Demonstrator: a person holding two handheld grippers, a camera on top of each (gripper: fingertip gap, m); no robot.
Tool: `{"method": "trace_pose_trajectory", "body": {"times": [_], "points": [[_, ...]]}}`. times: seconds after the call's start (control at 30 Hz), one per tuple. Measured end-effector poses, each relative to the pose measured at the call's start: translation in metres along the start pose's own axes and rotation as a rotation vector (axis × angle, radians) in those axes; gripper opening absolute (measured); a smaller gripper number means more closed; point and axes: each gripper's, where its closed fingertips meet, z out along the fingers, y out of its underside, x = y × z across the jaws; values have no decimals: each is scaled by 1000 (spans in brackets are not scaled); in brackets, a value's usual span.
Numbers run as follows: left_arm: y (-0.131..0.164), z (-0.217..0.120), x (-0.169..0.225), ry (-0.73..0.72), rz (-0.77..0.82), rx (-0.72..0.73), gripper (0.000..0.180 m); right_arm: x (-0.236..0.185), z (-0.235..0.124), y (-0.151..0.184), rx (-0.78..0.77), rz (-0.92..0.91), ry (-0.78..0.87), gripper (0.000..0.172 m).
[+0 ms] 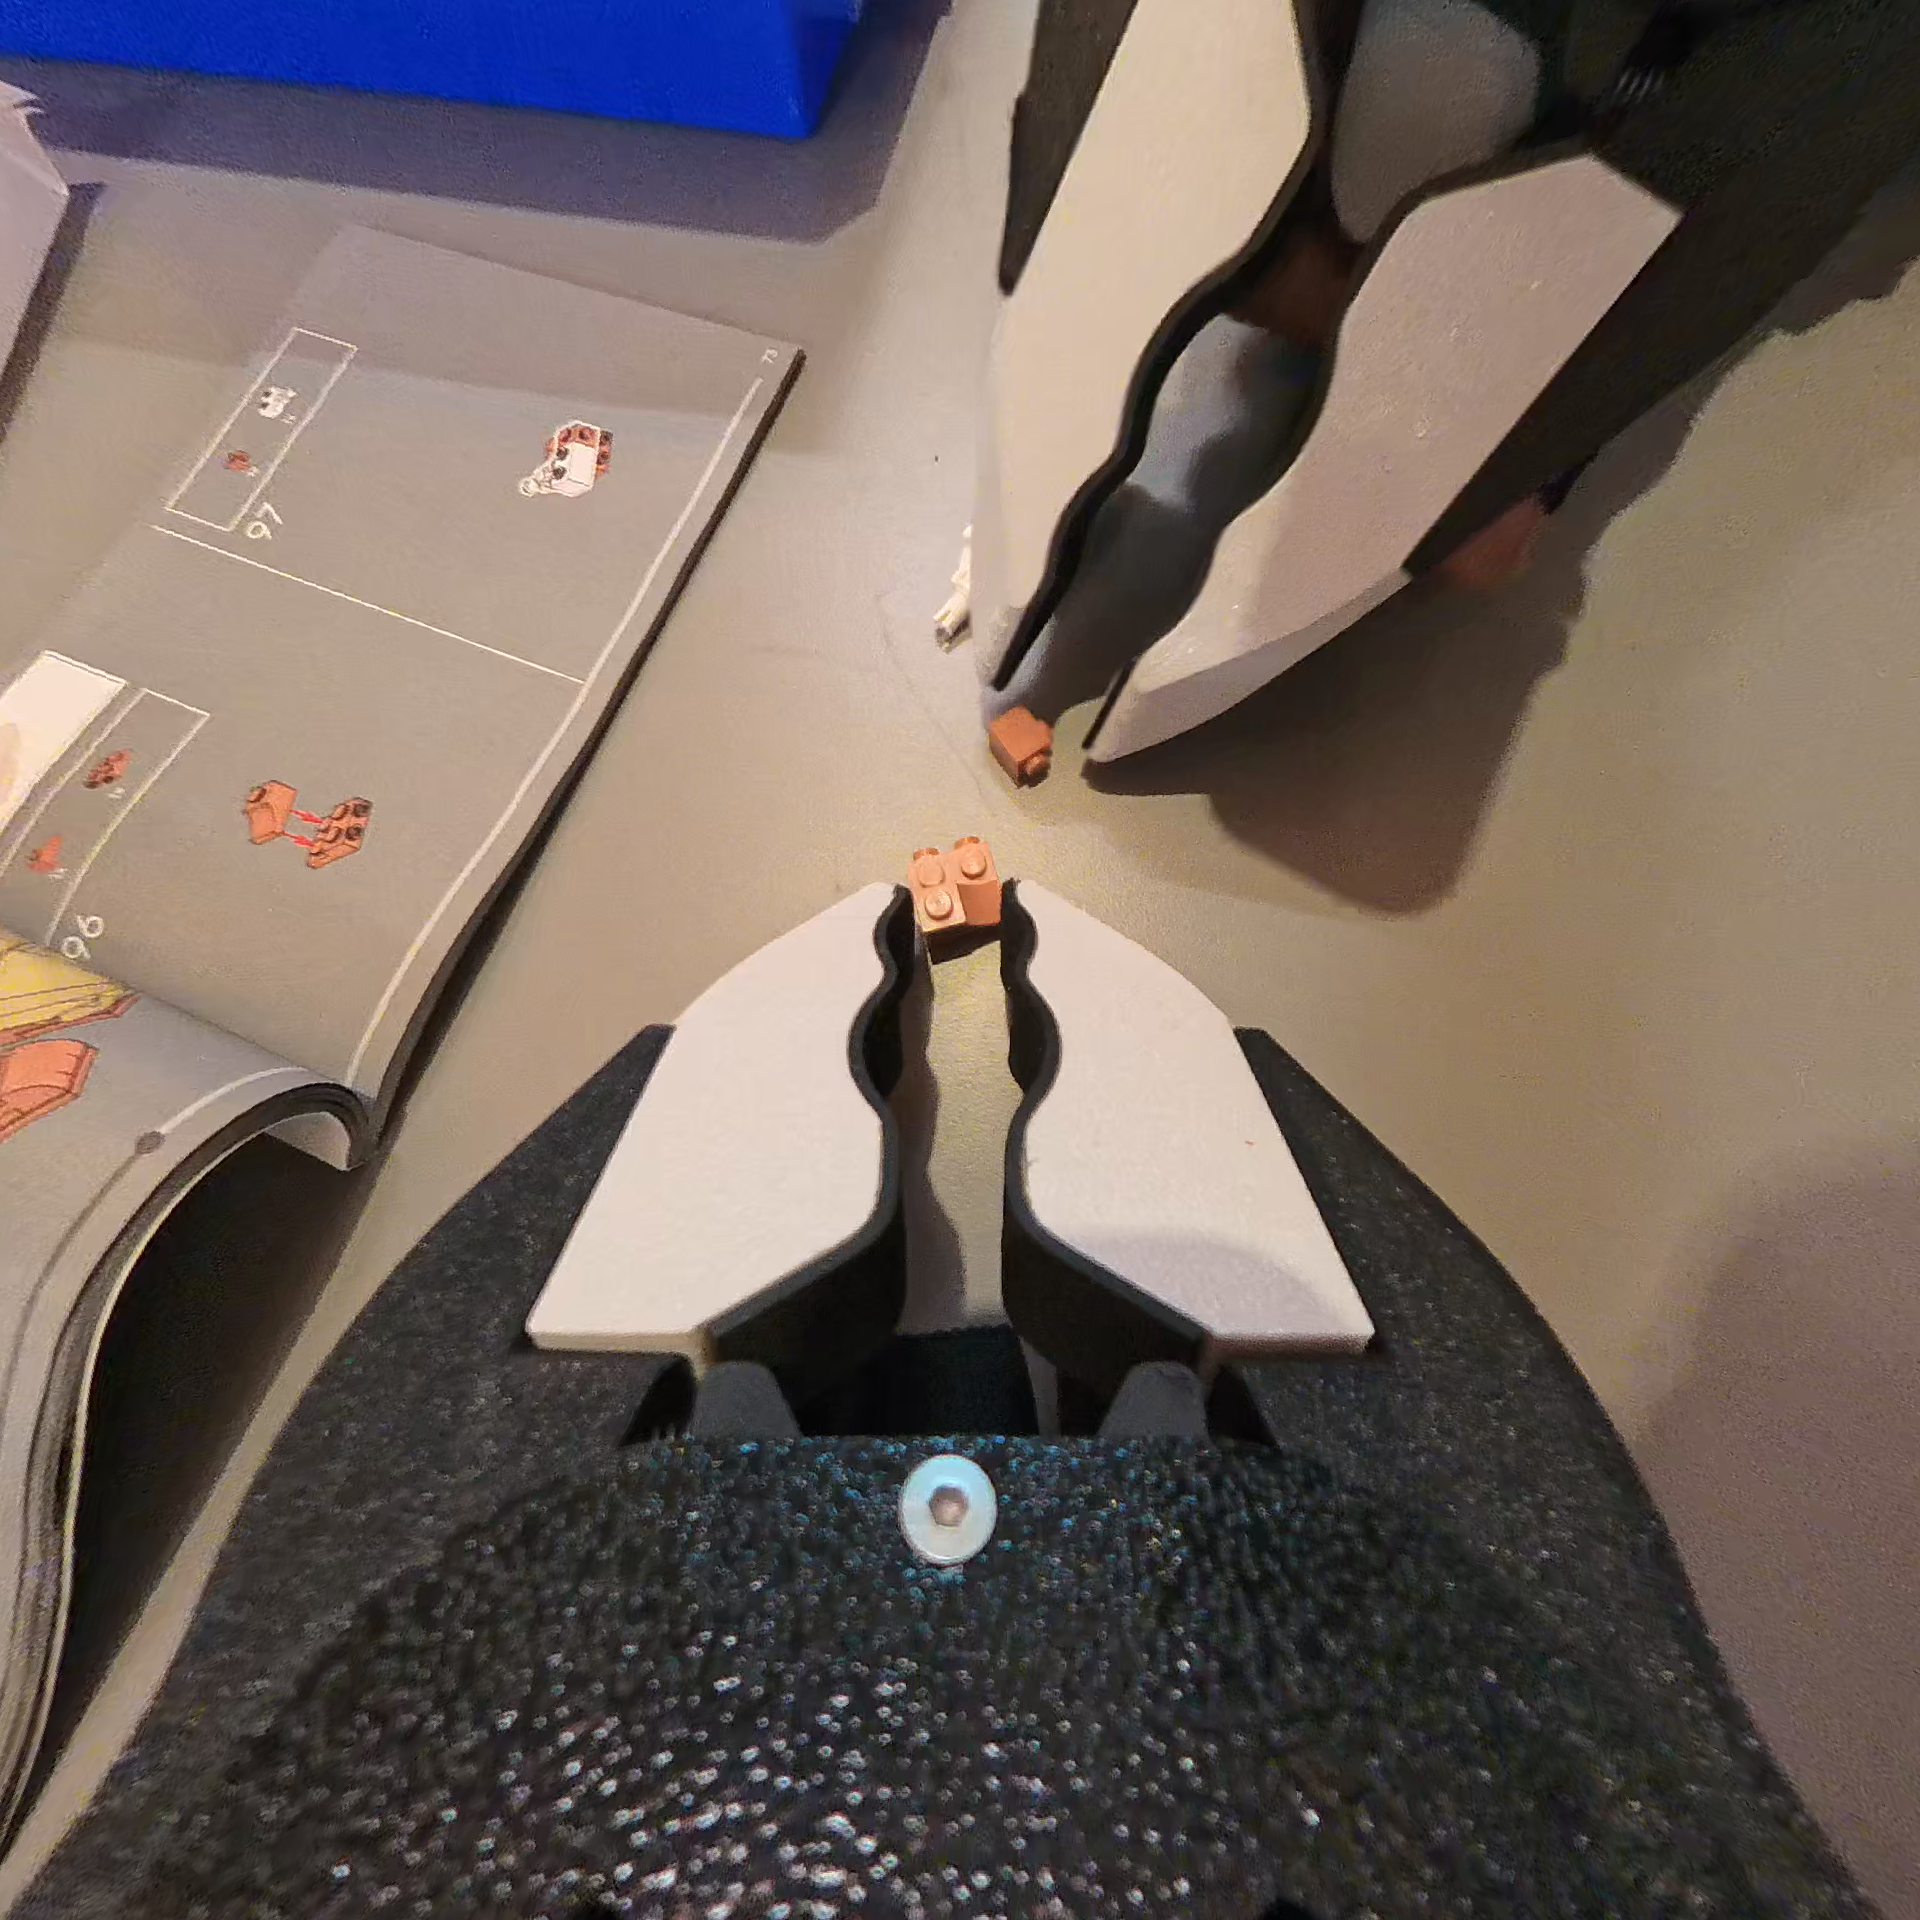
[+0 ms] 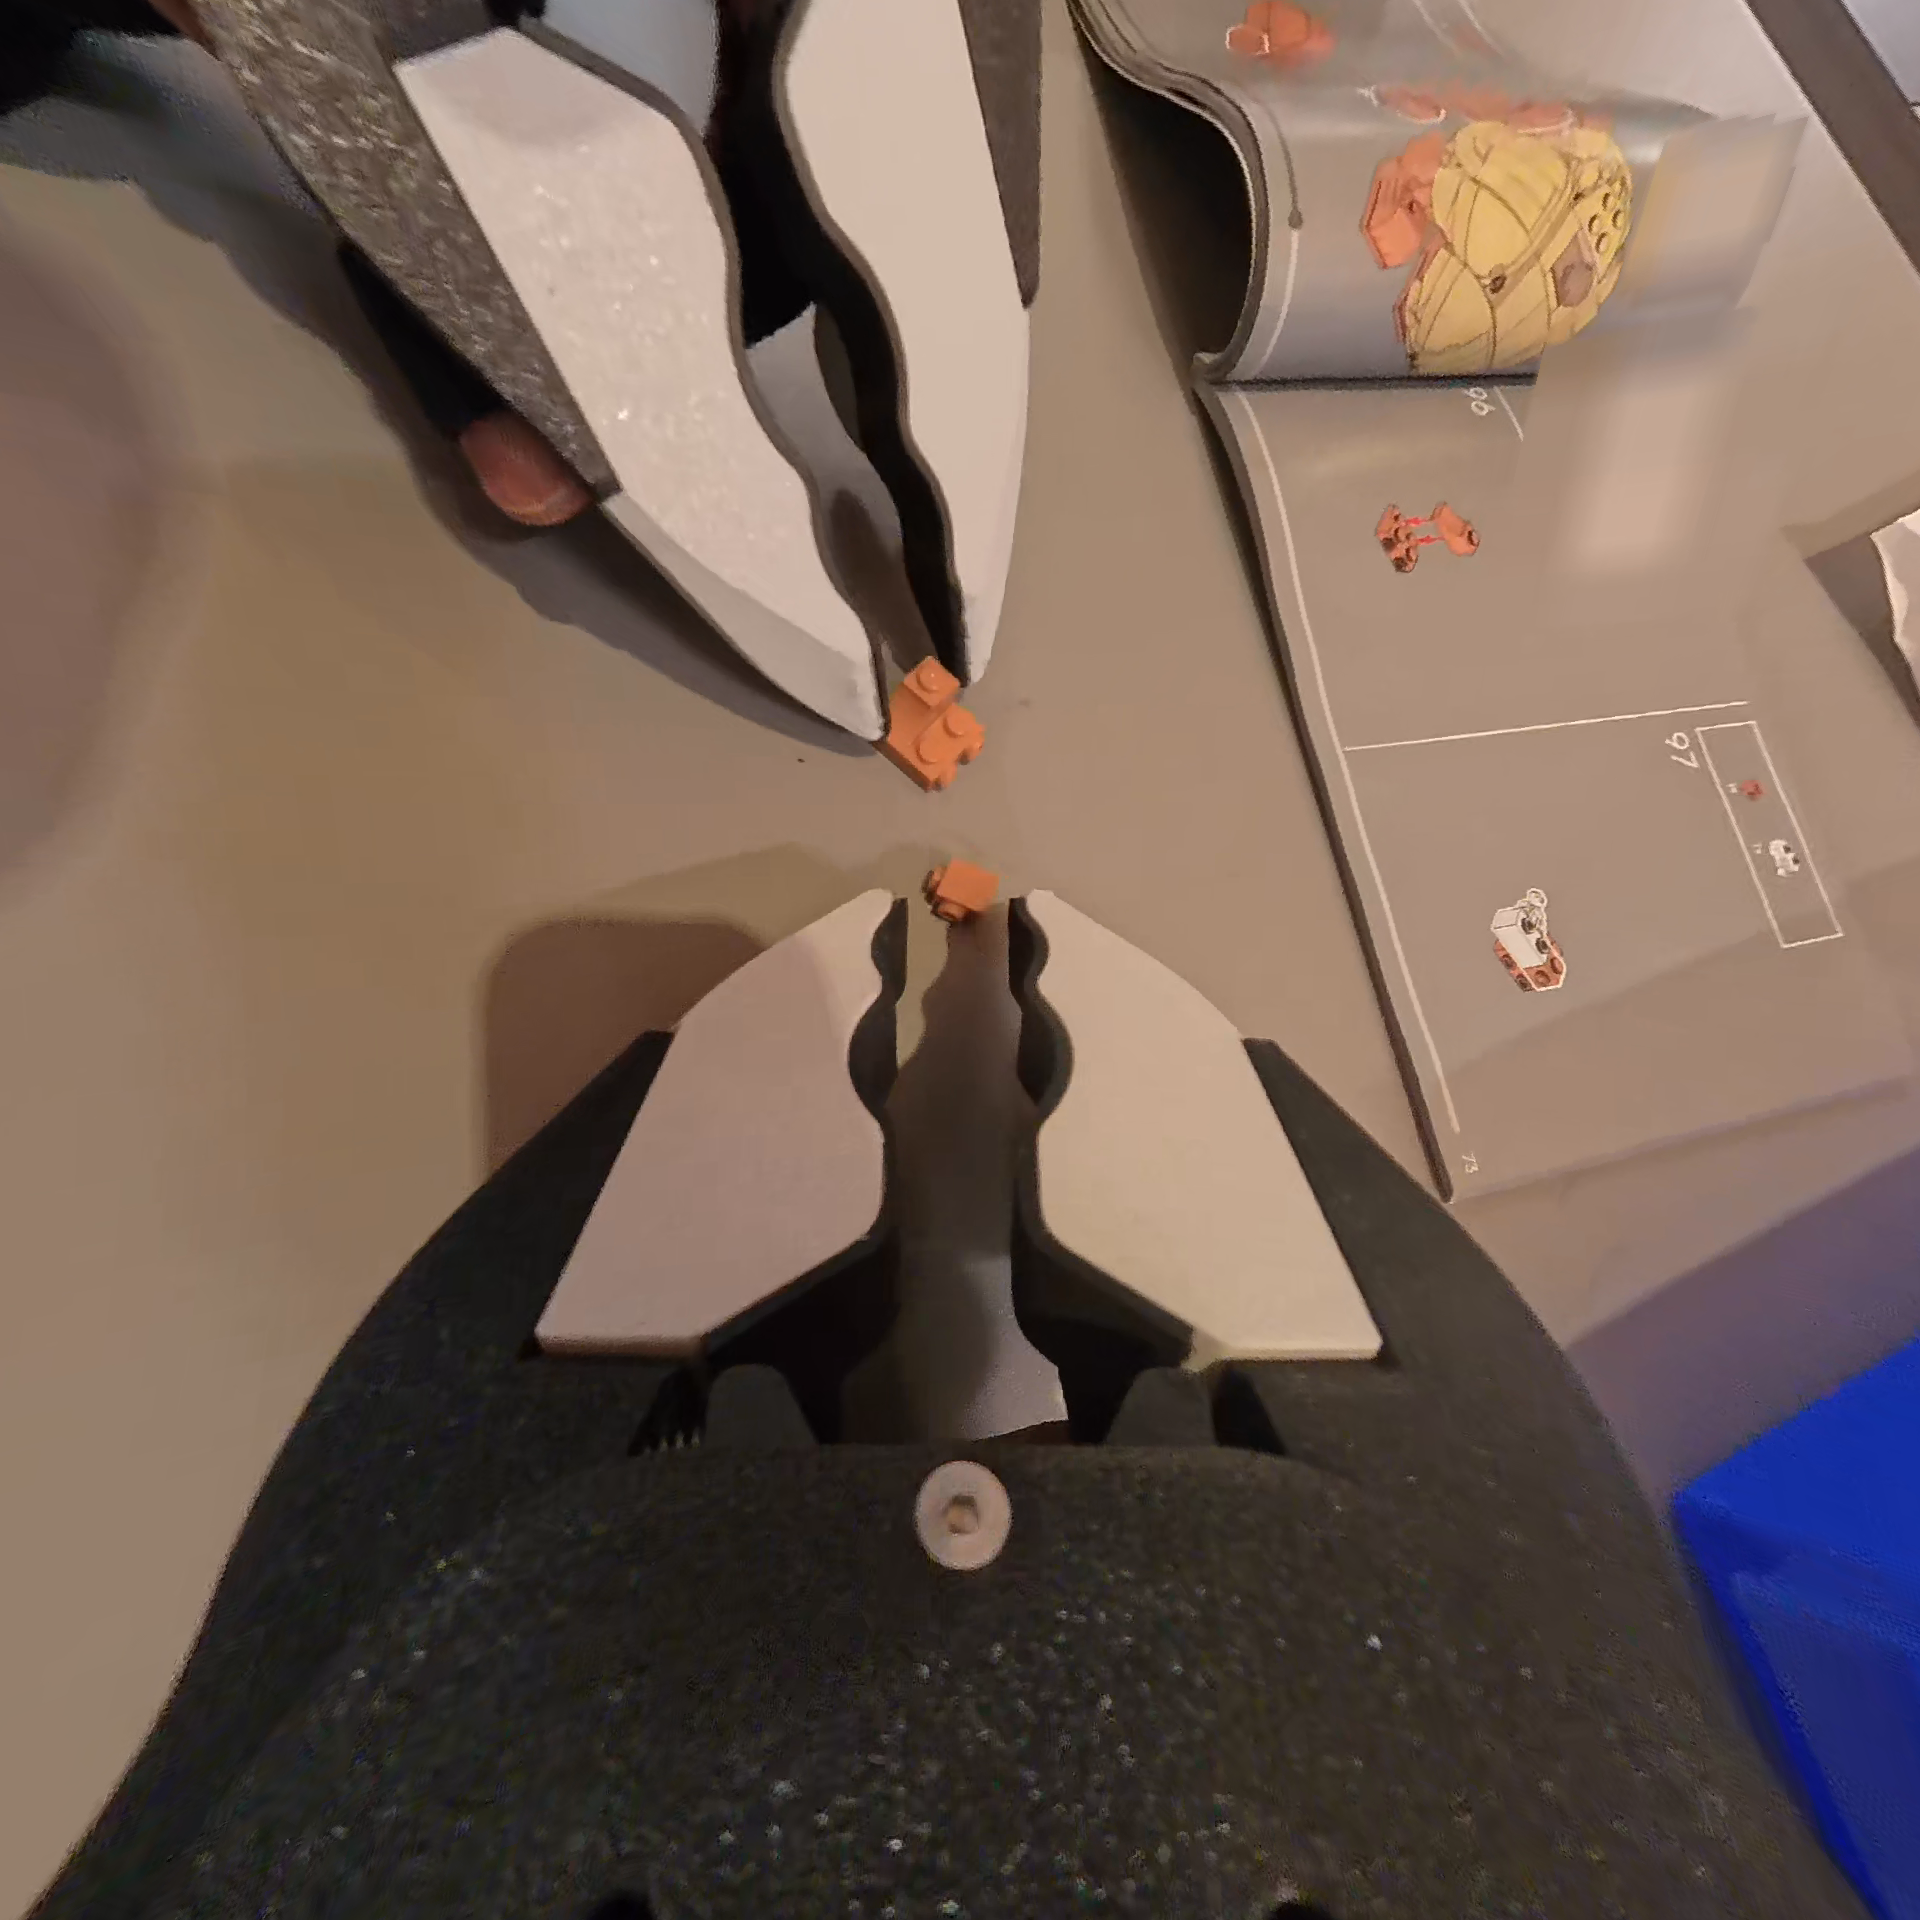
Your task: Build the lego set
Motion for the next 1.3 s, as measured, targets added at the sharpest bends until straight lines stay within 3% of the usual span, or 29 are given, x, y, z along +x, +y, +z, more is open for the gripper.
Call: {"method": "trace_pose_trajectory", "body": {"times": [0.4, 0.73, 0.9, 1.3], "points": [[-4, -11, 0, -13, 67, 55, 17, -1, 4, -2, -12, 66, -63, 10], [-27, -16, 33, 3, 459, 276, 27, -27, -22, -30, 187, 295, -463, 10], [-38, -21, 48, 24, 555, 393, 22, -41, -35, -40, 248, 405, -656, 10], [-49, -26, 49, -56, 621, 474, 11, -39, -44, -46, 304, 501, -756, 10]]}}
